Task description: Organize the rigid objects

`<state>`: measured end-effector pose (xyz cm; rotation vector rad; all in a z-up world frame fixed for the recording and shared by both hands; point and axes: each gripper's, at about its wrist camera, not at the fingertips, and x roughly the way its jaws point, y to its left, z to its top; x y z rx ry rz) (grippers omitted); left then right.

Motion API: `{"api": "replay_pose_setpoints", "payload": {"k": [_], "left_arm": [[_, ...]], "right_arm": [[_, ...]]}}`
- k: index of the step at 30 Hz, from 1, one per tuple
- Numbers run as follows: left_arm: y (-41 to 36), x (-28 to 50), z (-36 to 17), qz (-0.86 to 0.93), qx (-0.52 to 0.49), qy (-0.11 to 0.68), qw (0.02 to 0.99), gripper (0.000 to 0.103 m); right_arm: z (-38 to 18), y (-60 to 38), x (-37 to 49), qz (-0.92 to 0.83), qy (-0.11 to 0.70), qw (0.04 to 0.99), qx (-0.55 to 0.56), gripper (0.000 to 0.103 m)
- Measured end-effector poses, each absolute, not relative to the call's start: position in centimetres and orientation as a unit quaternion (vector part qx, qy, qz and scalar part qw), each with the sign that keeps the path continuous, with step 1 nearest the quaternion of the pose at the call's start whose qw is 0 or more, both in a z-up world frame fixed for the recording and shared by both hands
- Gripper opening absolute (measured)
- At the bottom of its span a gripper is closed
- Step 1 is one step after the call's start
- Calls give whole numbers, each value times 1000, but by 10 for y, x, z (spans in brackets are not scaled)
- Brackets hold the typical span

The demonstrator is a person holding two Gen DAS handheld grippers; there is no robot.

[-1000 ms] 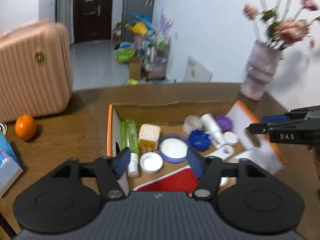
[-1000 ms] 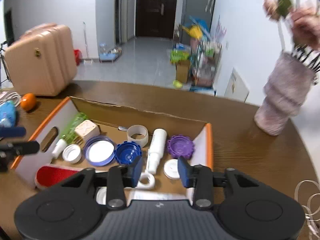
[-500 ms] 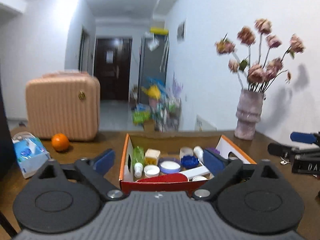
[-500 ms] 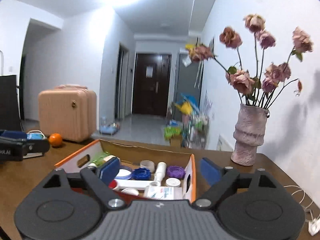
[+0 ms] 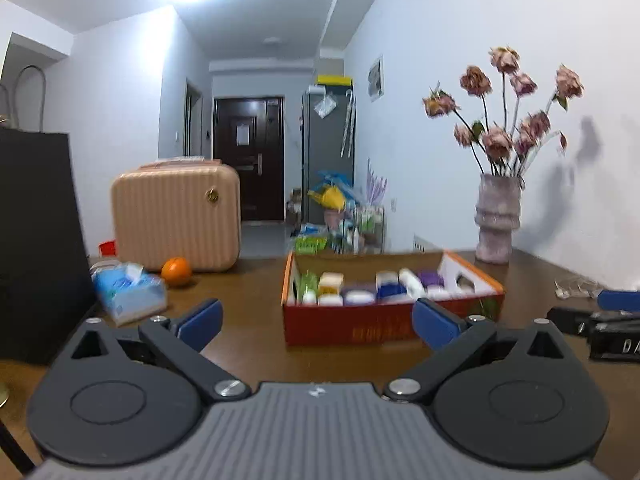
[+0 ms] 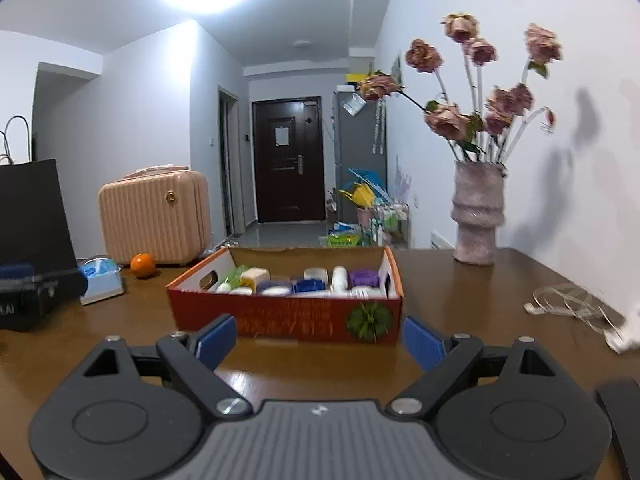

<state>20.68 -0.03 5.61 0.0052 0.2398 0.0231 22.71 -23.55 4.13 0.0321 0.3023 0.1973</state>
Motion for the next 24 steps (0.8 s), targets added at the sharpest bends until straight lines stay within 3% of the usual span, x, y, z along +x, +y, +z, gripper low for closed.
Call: {"api": "replay_pose_setpoints", "payload": {"k": [14,24], "left_arm": [[-2,32,30,-11,18,137,990,103],[-17,2,26,-14,43,115,992,103]], "right_arm": [[16,-221,27,107,144,984,-2,103],[16,-218,16,98,142,985,2,103]]}}
